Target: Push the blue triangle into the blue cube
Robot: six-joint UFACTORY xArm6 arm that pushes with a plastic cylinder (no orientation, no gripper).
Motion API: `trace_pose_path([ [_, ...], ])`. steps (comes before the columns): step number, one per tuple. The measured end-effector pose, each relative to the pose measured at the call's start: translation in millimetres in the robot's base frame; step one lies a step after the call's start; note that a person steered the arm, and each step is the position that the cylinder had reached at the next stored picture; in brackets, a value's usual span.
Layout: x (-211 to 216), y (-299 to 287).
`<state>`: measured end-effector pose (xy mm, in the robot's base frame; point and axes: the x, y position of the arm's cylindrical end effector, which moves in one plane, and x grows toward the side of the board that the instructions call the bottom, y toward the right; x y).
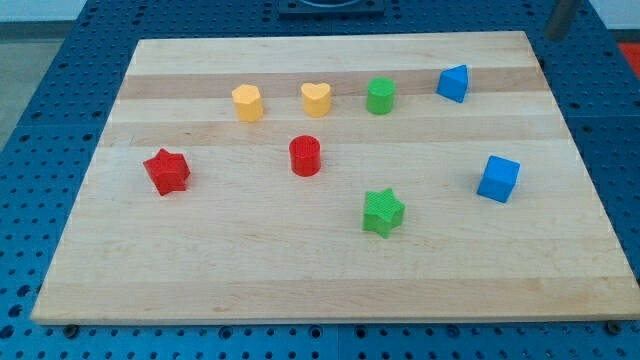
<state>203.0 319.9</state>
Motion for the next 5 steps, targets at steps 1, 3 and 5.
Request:
trace_pose_path([
  [1,8.4,-92.5],
  [3,18.3,-158.7],
  [5,66.0,-161.0],
])
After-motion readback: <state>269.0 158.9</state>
